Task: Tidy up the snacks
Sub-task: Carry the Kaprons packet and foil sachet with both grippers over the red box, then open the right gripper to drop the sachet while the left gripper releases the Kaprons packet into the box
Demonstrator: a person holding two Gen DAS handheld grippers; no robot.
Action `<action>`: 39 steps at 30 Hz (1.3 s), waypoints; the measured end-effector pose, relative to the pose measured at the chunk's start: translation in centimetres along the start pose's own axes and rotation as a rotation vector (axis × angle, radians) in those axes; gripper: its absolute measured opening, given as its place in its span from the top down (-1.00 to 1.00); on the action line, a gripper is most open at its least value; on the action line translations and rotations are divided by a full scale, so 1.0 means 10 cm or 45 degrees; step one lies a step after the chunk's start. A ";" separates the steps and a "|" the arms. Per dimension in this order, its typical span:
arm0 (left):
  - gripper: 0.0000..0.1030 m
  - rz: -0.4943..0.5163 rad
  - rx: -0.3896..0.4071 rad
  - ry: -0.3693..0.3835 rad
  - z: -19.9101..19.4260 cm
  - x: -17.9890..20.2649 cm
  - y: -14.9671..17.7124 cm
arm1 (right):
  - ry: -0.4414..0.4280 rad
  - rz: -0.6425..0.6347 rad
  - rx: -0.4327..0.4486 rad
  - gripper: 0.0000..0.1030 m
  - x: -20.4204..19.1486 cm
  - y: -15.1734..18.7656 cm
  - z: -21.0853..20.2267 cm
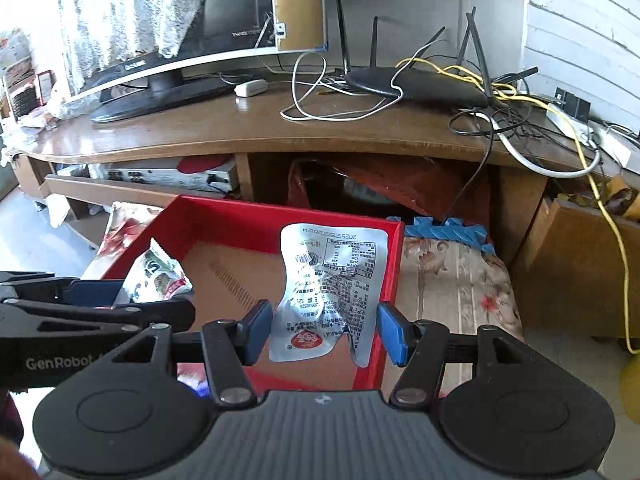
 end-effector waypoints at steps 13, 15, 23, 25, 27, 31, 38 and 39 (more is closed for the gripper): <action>-0.34 -0.038 -0.037 -0.062 0.54 -0.29 -0.10 | -0.003 0.035 -0.081 -0.05 -0.04 -0.13 0.72; -0.34 -0.046 -0.053 -0.075 0.59 -0.33 -0.06 | -0.008 0.020 -0.096 -0.05 -0.08 -0.10 0.80; -0.34 -0.053 -0.104 -0.128 0.68 -0.43 0.10 | 0.020 -0.068 -0.139 -0.05 -0.19 0.04 0.97; -0.34 -0.060 -0.111 -0.129 0.67 -0.44 0.12 | 0.015 -0.070 -0.145 -0.05 -0.21 0.05 0.97; -0.33 -0.051 -0.118 -0.138 0.68 -0.44 0.13 | 0.021 -0.086 -0.145 -0.06 -0.22 0.07 0.98; -0.33 -0.048 -0.138 -0.150 0.68 -0.45 0.17 | 0.035 -0.125 -0.146 -0.08 -0.25 0.09 0.98; -0.34 -0.016 -0.145 -0.185 0.65 -0.44 0.18 | 0.029 -0.161 -0.155 -0.07 -0.29 0.13 0.97; -0.36 -0.018 -0.144 -0.184 0.64 -0.44 0.18 | 0.029 -0.157 -0.156 -0.07 -0.29 0.13 0.97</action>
Point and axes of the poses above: each gripper's, at about its wrist camera, not at the fingertips, and z roughly the way its jaws point, x to its right, y to its underside, the point moved 7 cm from there along z, roughly the way its jaws point, and after that the axes turned 8 degrees about y, right-handed, at the moved point
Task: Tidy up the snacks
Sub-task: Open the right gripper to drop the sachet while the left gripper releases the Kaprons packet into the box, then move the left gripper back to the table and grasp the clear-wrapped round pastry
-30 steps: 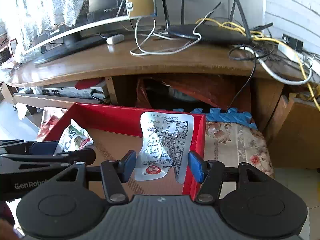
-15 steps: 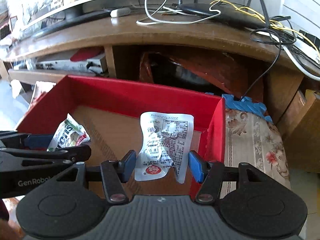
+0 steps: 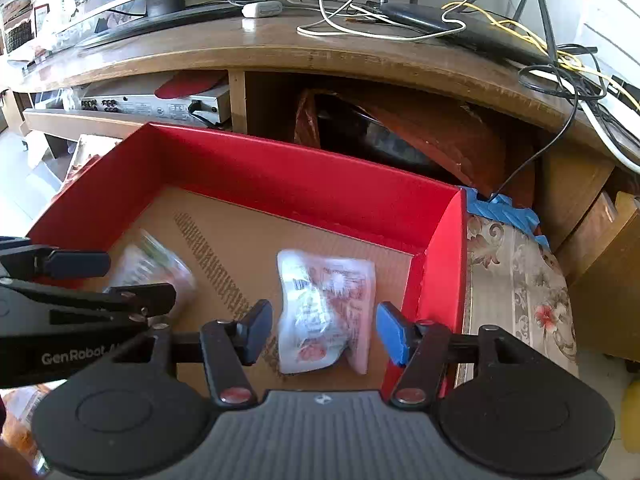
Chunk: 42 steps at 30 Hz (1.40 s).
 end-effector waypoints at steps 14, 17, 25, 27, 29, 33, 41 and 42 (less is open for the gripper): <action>-0.61 0.054 0.094 -0.040 -0.34 0.10 -0.06 | 0.029 0.037 0.054 -0.14 0.09 -0.04 -0.27; -0.62 0.049 0.112 -0.029 -0.43 0.11 -0.05 | 0.025 0.055 0.069 -0.14 0.10 -0.05 -0.39; -0.63 0.038 0.114 -0.009 -0.59 0.14 0.05 | 0.003 0.088 0.073 -0.14 0.07 0.03 -0.60; -0.63 0.035 0.116 -0.001 -0.63 0.15 0.07 | 0.004 0.098 0.073 -0.14 0.08 0.06 -0.65; -0.63 0.028 0.119 0.009 -0.68 0.16 0.10 | 0.001 0.111 0.081 -0.14 0.08 0.08 -0.71; -0.63 0.017 0.126 0.020 -0.76 0.17 0.16 | -0.009 0.128 0.100 -0.15 0.09 0.11 -0.83; -0.63 0.010 0.127 0.043 -0.89 0.18 0.27 | -0.025 0.148 0.101 -0.15 0.06 0.22 -0.99; -0.63 0.009 0.126 0.045 -0.91 0.18 0.29 | -0.027 0.150 0.100 -0.15 0.06 0.23 -1.00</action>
Point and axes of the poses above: each gripper's, at about its wrist camera, not at the fingertips, and z roughly the way its jaws point, x to its right, y to its underside, the point moved 7 cm from there along z, roughly the way its jaws point, and after that the axes turned 8 degrees about y, right-handed, at the moved point
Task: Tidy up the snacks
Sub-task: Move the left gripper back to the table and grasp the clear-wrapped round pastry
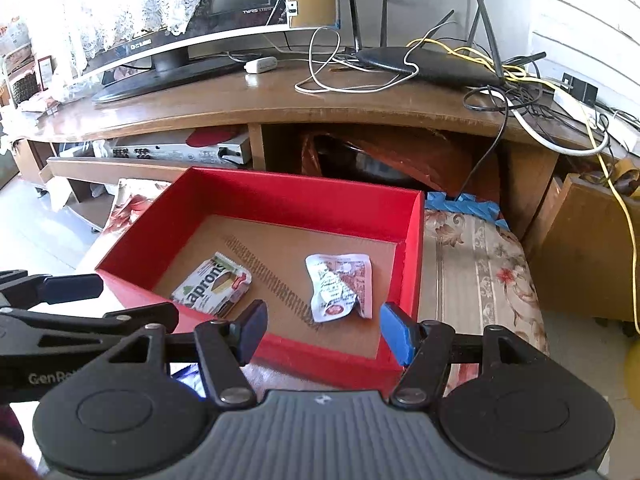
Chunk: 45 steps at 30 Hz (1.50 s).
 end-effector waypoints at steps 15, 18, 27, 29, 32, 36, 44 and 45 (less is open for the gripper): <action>-0.61 -0.013 -0.071 0.028 -0.21 -0.03 0.37 | -0.033 -0.015 -0.055 -0.15 -0.12 0.34 -0.22; -0.59 -0.032 -0.114 0.032 -0.23 -0.05 0.51 | -0.044 -0.029 -0.095 -0.15 -0.18 0.48 -0.24; -0.67 -0.115 -0.218 0.091 -0.40 -0.04 0.86 | -0.096 -0.091 -0.192 -0.22 -0.31 0.80 -0.29; -0.70 -0.140 -0.238 0.097 -0.45 -0.03 0.96 | -0.093 -0.090 -0.201 -0.22 -0.29 0.83 -0.29; -0.71 -0.217 -0.278 0.110 -0.53 -0.04 1.12 | -0.101 -0.079 -0.198 -0.22 -0.25 0.83 -0.30; -0.71 -0.317 -0.308 0.147 -0.65 -0.03 1.28 | -0.138 -0.079 -0.195 -0.22 -0.29 0.80 -0.30; -0.82 -0.302 -0.308 0.064 -0.46 0.07 1.26 | -0.180 -0.049 -0.140 -0.23 -0.29 0.68 -0.44; -0.84 -0.311 -0.302 0.063 -0.43 0.09 1.24 | -0.179 -0.043 -0.139 -0.23 -0.27 0.68 -0.44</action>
Point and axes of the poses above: each gripper's, at about its wrist camera, not at the fingertips, and z roughly the way its jaws point, x to its right, y to its underside, the point moved 7 cm from there along z, roughly the way its jaws point, and after that the axes turned 8 degrees about y, right-handed, at the moved point
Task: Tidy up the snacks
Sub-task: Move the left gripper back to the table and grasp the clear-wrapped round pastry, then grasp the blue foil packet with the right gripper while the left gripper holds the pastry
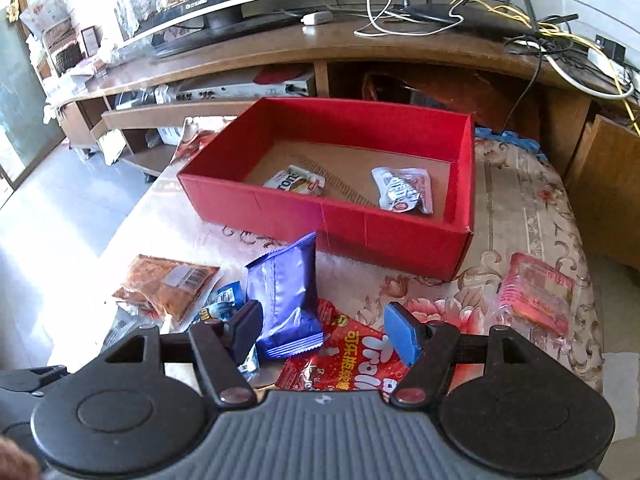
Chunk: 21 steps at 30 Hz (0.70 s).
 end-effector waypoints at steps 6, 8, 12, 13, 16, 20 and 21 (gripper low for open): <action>-0.88 0.074 -0.029 -0.060 0.21 0.10 -0.07 | -0.021 0.013 -0.001 -0.24 0.05 0.01 -0.03; -0.86 0.139 -0.048 -0.092 0.26 0.13 -0.03 | -0.027 0.020 0.004 -0.24 0.08 0.00 -0.05; -0.66 0.178 -0.061 -0.114 0.30 0.14 0.03 | -0.025 0.037 0.003 -0.24 0.14 -0.01 -0.04; -0.60 0.194 -0.058 -0.109 0.28 0.14 0.04 | -0.022 0.038 -0.001 -0.24 0.15 -0.01 -0.03; -0.48 0.222 -0.041 -0.096 0.21 0.13 0.05 | -0.011 0.054 -0.006 -0.24 0.22 -0.01 -0.02; -0.43 0.210 -0.032 -0.082 0.15 0.07 0.04 | 0.029 0.124 -0.016 -0.24 0.44 -0.03 0.00; -0.43 0.196 -0.027 -0.070 0.13 0.05 0.04 | 0.040 0.145 -0.018 -0.24 0.51 -0.04 0.01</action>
Point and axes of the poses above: each gripper's, at about its wrist camera, not at the fingertips, and z roughly the way its jaws point, x to its right, y to its underside, the point moved 7 cm from there along z, roughly the way its jaws point, and after that the axes turned 8 degrees about y, right-handed, at the moved point
